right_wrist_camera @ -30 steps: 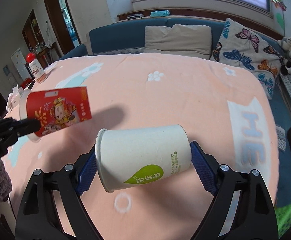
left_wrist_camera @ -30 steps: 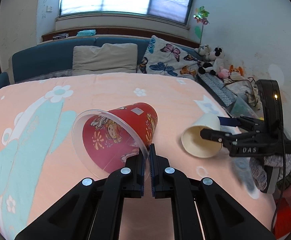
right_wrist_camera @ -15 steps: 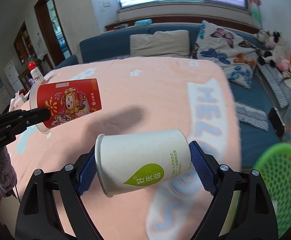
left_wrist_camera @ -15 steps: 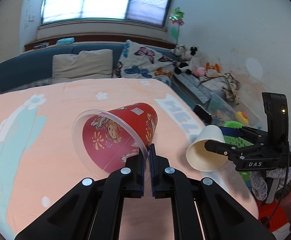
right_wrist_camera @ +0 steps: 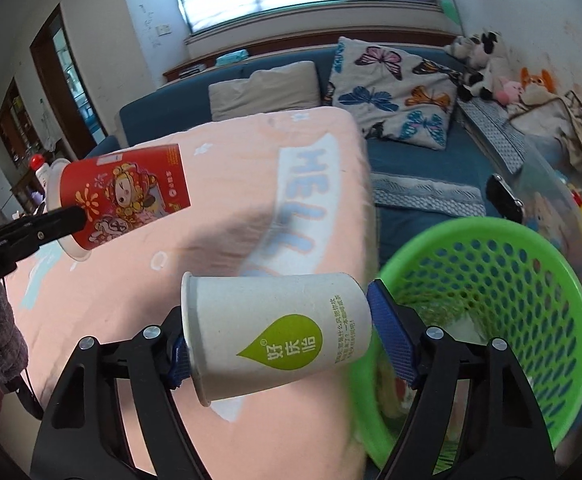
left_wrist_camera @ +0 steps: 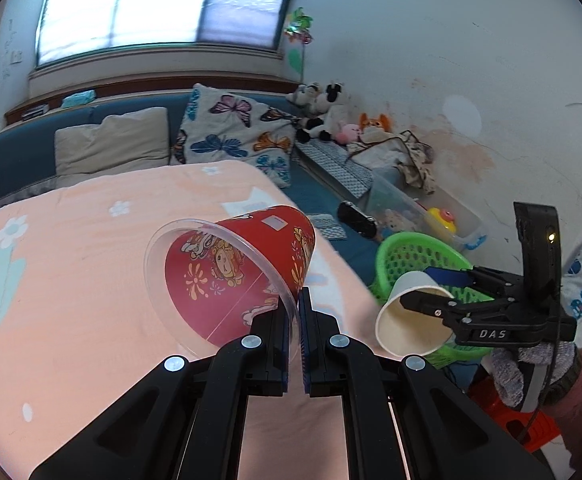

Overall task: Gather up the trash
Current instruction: 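Carry the red cup and white paper cup over the green basket, then open the right tool to drop the white paper cup into the basket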

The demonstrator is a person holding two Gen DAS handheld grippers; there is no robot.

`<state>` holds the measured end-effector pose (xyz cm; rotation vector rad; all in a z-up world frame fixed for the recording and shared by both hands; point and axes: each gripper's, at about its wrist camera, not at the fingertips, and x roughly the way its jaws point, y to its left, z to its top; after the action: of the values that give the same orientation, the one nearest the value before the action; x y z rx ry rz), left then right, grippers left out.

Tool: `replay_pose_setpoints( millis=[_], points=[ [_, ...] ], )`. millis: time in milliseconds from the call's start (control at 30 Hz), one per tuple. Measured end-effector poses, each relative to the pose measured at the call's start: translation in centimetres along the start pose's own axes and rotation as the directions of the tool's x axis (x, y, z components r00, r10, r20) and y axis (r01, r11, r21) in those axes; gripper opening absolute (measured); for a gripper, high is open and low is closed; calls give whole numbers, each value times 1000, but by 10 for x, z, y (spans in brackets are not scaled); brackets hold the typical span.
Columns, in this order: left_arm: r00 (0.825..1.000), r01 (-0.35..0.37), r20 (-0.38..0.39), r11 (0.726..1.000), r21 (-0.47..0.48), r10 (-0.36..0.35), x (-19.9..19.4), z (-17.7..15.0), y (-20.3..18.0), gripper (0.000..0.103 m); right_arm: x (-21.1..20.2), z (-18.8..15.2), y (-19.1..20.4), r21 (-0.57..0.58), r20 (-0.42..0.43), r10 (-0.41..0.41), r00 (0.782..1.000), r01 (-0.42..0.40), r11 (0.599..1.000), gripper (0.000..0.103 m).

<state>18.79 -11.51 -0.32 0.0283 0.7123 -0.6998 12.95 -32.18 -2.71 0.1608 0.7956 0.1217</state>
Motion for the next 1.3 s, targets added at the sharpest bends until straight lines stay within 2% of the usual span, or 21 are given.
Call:
replay_pose_setpoints(
  millis=[167, 333, 400, 767, 967, 1300],
  points=[
    [1000, 28, -13, 999, 27, -28, 11, 5, -23, 5, -14, -12, -22, 33, 11, -20, 1000, 19, 999, 69],
    [998, 63, -32, 997, 53, -62, 29, 10, -47, 5, -28, -21, -52, 84, 16, -59, 998, 57, 995, 69],
    [996, 77, -38, 995, 62, -75, 34, 12, -55, 5, -35, -25, -63, 103, 20, -74, 997, 71, 992, 63],
    [985, 154, -96, 982, 113, -143, 70, 16, -110, 5, -67, -45, -120, 201, 19, -161, 987, 154, 967, 64],
    [978, 178, -134, 973, 149, -159, 84, 11, -138, 5, -76, -54, -141, 228, 7, -194, 981, 187, 956, 72],
    [968, 197, -190, 965, 172, -164, 109, 8, -164, 5, -92, -66, -160, 263, 15, -202, 979, 191, 946, 73]
  ],
)
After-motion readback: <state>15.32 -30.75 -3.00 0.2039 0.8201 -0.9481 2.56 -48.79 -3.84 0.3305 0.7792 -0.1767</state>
